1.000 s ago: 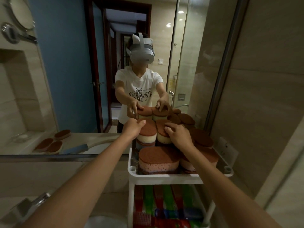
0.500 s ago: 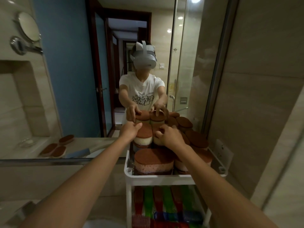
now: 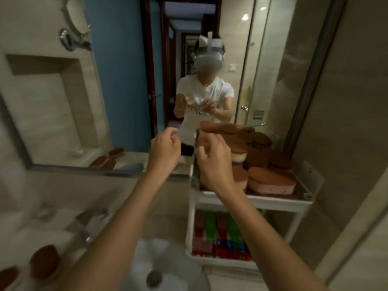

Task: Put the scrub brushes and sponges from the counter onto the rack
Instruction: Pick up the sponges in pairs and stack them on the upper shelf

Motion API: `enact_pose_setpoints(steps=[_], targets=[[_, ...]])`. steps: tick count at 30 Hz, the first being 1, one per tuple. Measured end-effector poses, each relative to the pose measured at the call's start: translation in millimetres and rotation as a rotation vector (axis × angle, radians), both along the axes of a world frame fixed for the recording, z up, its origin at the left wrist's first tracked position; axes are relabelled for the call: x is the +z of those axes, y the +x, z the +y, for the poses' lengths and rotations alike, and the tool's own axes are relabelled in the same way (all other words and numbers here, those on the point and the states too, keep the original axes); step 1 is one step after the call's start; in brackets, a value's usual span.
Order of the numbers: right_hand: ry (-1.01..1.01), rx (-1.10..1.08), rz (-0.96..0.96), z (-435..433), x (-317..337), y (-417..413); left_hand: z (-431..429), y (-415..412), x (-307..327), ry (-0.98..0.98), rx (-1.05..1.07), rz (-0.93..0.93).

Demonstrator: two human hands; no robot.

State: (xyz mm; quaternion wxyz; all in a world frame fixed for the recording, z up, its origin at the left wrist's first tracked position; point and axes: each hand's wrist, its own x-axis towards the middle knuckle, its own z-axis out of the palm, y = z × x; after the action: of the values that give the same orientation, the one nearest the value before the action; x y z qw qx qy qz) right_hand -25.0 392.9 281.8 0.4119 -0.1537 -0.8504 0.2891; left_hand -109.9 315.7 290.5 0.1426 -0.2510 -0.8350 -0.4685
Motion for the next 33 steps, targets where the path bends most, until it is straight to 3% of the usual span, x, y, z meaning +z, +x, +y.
enact_pose_setpoints(steps=[5, 12, 14, 22, 28, 33], targets=[[-0.235, 0.172, -0.075, -103.6, -60.5, -13.6, -116.9, 5.3, -72.1, -0.026, 0.107, -0.250], [-0.563, 0.323, -0.406, -239.4, -158.5, -52.0, -294.2, -6.8, -187.7, -0.075, 0.256, -0.680], [-0.597, 0.337, -0.493, -276.9, -180.3, -66.8, -337.1, -19.4, -205.8, -0.088, 0.292, -0.725], [-0.336, 0.484, -0.900, -374.1, -238.9, -140.0, -439.7, -93.1, -244.9, -0.381, 0.347, -0.779], [-0.177, 0.344, -1.103, -368.0, -265.8, -184.1, -455.6, -141.6, -272.1, -0.538, 0.316, -0.769], [-0.132, 0.262, -1.130, -361.5, -280.9, -221.4, -449.7, -172.9, -295.9, -0.610, 0.211, -0.770]])
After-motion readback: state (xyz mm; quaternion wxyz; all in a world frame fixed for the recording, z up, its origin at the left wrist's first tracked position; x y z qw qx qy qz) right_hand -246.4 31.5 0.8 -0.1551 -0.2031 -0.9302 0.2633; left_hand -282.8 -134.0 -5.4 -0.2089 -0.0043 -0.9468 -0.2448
